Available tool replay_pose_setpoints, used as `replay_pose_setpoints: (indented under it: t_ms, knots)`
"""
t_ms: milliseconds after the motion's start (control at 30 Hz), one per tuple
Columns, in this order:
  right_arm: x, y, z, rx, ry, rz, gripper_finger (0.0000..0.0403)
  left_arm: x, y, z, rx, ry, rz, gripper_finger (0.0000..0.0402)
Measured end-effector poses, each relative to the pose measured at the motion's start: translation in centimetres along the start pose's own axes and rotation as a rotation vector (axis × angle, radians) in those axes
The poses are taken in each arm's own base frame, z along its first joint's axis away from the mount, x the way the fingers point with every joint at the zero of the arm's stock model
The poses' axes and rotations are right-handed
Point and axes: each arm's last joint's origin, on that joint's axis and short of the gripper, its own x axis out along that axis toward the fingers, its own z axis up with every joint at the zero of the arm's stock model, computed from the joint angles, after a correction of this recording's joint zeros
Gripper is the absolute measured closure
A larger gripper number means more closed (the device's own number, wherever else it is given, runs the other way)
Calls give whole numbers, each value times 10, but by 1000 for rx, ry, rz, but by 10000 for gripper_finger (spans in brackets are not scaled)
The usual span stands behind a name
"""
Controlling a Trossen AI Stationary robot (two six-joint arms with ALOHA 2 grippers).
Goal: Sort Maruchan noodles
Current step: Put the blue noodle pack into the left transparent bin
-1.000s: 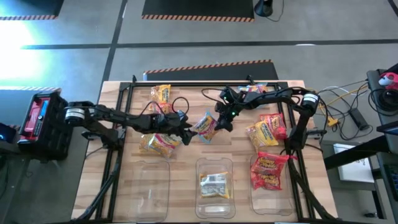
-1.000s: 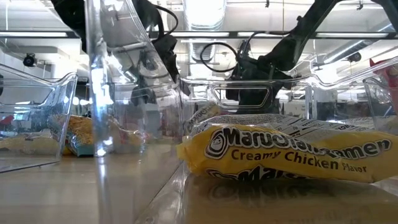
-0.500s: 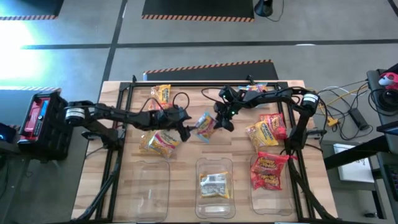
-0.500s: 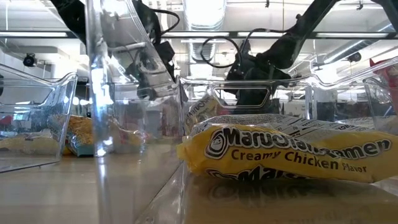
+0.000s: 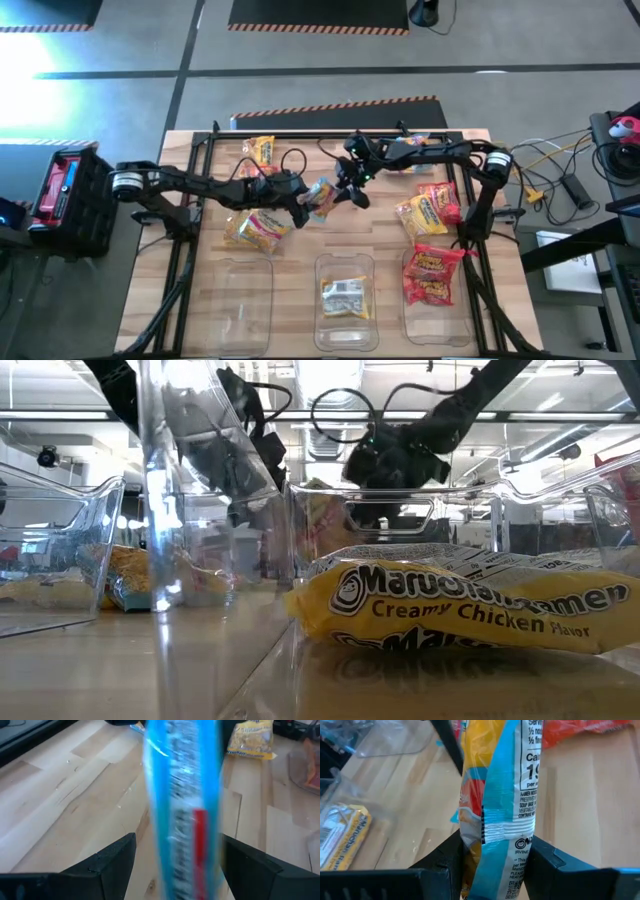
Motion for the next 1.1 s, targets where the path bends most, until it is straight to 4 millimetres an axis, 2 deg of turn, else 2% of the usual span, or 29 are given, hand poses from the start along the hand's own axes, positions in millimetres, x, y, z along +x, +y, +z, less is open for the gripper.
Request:
replay_pose_setpoints:
  t_ms: [200,333,700,833,1000,1100]
  knots:
    - [2,7,14,-29,11,15,264,0,-1,0,-16,7,-48,149]
    - [1,7,20,-42,-5,17,264,0,-2,-1,-44,23,-82,168]
    - [-7,13,23,76,122,60,263,0,-6,-1,-79,48,-182,279]
    - [-12,16,29,106,147,67,251,-1,-6,1,-102,36,-193,313]
    - [-18,19,38,130,173,79,223,-1,-8,5,-139,5,-233,317]
    - [-29,23,45,181,227,91,208,-1,-9,5,-157,8,-251,317]
